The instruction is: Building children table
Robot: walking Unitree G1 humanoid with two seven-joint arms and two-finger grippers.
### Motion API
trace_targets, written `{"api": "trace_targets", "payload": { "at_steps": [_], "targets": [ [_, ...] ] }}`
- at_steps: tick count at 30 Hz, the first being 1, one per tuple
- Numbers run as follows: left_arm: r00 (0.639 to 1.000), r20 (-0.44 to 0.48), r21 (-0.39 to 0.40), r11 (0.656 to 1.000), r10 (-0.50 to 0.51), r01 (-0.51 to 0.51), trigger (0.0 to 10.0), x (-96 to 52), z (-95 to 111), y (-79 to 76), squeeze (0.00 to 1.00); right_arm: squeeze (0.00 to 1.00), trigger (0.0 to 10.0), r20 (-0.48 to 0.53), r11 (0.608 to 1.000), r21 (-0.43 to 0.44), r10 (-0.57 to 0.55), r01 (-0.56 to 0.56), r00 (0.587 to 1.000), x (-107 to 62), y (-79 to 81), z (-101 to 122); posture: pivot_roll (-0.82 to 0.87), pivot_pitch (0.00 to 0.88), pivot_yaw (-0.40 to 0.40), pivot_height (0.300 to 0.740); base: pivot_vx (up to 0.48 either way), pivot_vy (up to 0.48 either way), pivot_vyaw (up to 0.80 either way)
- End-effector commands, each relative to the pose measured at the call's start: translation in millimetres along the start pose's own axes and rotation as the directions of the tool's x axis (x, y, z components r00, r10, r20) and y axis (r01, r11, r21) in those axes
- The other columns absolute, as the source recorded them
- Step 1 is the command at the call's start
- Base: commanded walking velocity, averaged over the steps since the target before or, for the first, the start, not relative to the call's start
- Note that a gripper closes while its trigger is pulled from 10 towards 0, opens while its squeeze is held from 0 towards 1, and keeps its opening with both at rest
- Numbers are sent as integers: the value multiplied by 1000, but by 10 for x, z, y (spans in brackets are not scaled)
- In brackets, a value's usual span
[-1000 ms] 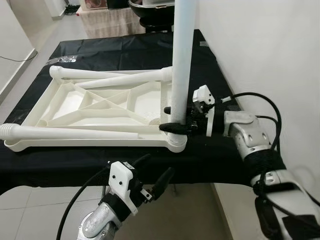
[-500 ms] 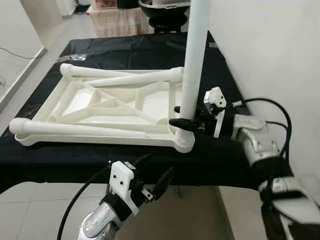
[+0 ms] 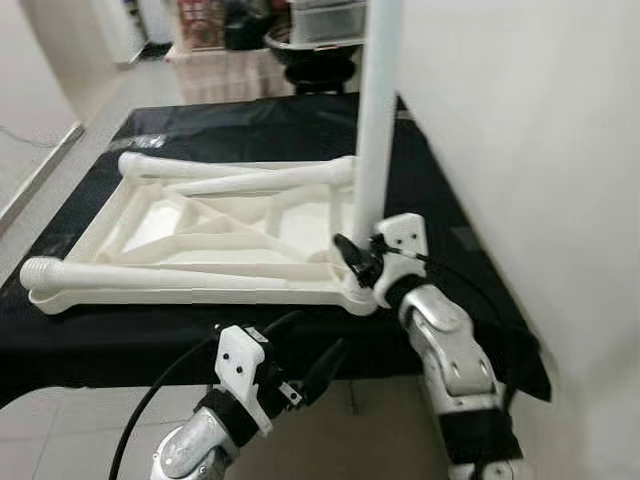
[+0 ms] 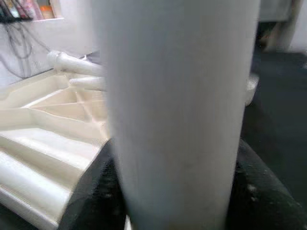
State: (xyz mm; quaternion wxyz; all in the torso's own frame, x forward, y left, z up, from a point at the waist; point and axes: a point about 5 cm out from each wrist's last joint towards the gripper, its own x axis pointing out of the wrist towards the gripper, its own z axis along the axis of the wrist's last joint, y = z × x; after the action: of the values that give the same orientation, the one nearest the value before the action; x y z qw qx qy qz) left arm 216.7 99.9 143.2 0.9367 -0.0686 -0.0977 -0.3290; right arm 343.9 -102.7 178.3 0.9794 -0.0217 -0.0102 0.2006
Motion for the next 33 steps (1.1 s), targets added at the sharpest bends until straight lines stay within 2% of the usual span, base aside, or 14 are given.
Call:
{"api": "trace_targets", "payload": {
  "at_steps": [1, 6, 7, 8, 9, 12, 14, 19, 20, 22, 23, 24, 27, 33],
  "targets": [
    [1000, -22, 4, 1000, 22, -22, 10000, -35, -54, 25, 0, 1000, 10000, -100, 997, 66, 42, -36, 994, -28, 49, -230, 87, 150, 50, 740, 0, 0, 0],
    [1000, -23, -5, 1000, 13, -13, 10000, -30, -63, 7, 0, 1000, 10000, -19, 971, 34, 236, -235, 972, -38, 88, 44, 78, 146, 51, 740, 0, 0, 0],
    [1000, -22, -7, 1000, 11, -11, 10000, -25, -64, 3, 0, 267, 10000, 3, 954, 11, 301, -301, 954, -32, 50, 111, 77, 146, 49, 740, 0, 0, 0],
    [1000, -22, -7, 1000, 11, -11, 10000, -25, -64, 3, 0, 267, 10000, 3, 954, 11, 301, -301, 954, -32, 50, 111, 77, 146, 49, 740, 0, 0, 0],
    [1000, -21, -9, 1000, 9, -10, 10000, -19, -64, -4, 0, 0, 10000, 22, 932, -37, 361, -360, 932, -19, -19, 183, 78, 148, 47, 740, 0, 0, 0],
    [1000, -20, -10, 1000, 8, -9, 10000, -14, -64, -8, 0, 0, 10000, 27, 913, -70, 404, -401, 914, -6, -86, 238, 78, 148, 47, 740, 0, 0, 0],
    [1000, -16, -13, 1000, 9, -9, 10000, -6, -61, -19, 0, 0, 10000, 3, 857, -158, 496, -490, 868, 55, -236, 332, 87, 154, 38, 740, 0, 0, 0],
    [1000, -14, -14, 1000, 11, -11, 10000, -5, -59, -28, 0, 0, 10000, -46, 841, -199, 505, -504, 862, 113, -385, 366, 94, 155, 33, 740, 0, 0, 0],
    [1000, -13, -14, 1000, 11, -12, 10000, -5, -59, -33, 0, 0, 8196, -49, 834, -197, 517, -516, 854, 114, -412, 383, 93, 161, 32, 740, 0, 0, 0],
    [1000, -13, -13, 1000, 12, -12, 10000, -6, -60, -36, 0, 0, 8196, -49, 825, -193, 533, -532, 845, 112, -429, 396, 93, 161, 32, 740, 0, 0, 0],
    [1000, -13, -14, 1000, 12, -12, 10000, -4, -61, -40, 0, 0, 0, -47, 813, -188, 552, -550, 832, 108, -455, 413, 90, 162, 29, 740, 0, 0, 0],
    [1000, -13, -14, 1000, 12, -12, 10000, -4, -61, -40, 0, 0, 0, -47, 813, -188, 552, -550, 832, 108, -455, 413, 90, 162, 29, 740, 0, 0, 0],
    [1000, -12, -17, 1000, 11, -11, 10000, 4, -69, -51, 0, 0, 0, -45, 766, -179, 620, -617, 783, 71, -524, 460, 73, 163, 28, 740, 0, 0, 0],
    [1000, -12, -20, 1000, 10, -11, 10000, 11, -73, -58, 0, 0, 0, -41, 754, -173, 638, -634, 769, 52, -583, 459, 71, 165, 30, 740, 0, 0, 0]
  ]
}}
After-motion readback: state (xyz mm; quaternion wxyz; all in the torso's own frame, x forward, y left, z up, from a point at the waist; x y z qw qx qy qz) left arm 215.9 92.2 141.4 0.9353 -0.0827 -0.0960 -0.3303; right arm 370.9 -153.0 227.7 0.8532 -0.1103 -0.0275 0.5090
